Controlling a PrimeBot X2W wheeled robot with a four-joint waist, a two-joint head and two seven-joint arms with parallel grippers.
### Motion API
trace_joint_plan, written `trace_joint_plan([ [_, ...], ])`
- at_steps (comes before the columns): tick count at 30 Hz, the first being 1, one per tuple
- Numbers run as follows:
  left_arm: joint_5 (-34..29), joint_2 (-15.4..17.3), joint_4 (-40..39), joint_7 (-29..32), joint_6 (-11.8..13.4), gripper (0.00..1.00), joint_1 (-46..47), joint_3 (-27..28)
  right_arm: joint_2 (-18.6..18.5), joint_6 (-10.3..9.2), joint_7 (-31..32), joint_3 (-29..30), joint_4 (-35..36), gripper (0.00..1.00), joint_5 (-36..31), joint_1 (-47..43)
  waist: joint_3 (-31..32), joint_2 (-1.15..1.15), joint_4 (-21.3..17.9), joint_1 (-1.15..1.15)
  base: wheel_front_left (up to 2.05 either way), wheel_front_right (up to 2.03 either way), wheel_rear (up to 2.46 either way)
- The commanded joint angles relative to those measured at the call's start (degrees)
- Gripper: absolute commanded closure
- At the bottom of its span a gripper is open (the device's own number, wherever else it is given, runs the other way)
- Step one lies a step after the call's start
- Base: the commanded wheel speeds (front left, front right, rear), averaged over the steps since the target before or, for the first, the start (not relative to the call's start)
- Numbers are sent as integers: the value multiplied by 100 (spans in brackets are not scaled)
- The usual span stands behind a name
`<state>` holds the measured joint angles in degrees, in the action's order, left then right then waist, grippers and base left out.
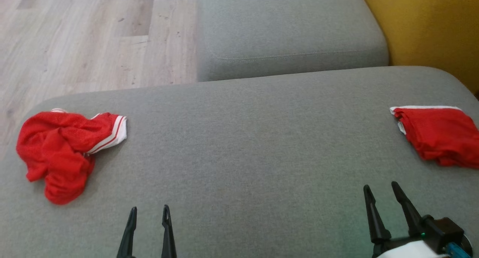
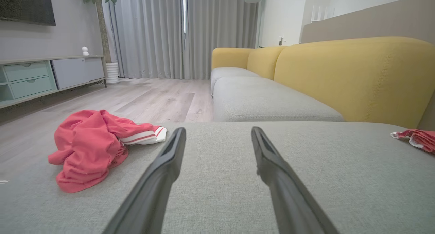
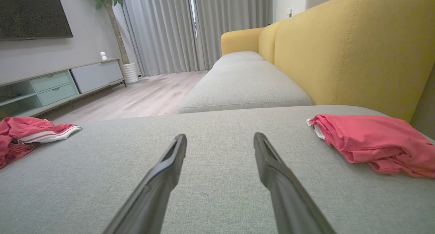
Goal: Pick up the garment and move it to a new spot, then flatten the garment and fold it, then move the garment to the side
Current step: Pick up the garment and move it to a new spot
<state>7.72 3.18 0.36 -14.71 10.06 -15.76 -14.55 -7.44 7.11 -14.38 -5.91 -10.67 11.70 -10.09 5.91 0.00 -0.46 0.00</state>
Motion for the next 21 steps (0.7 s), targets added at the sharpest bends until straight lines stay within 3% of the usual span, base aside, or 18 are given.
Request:
trace_joint_plan([
  [1,-32,-30,-136,-29,2,0,229,231,-62,37,-62,-106,204,0,15,137,-1,0,102,0,0,0,0],
  [8,-76,-30,-129,-29,-21,0,262,236,63,37,-62,-119,198,0,45,101,-11,0,825,0,0,0,0],
  [16,-226,-30,-132,-29,-190,0,218,431,239,37,-62,-225,162,0,94,150,-27,0,2072,0,0,0,0],
  [21,-263,-30,-194,-29,-231,0,225,524,325,37,-62,-144,87,0,117,175,-33,0,2471,0,0,0,0],
])
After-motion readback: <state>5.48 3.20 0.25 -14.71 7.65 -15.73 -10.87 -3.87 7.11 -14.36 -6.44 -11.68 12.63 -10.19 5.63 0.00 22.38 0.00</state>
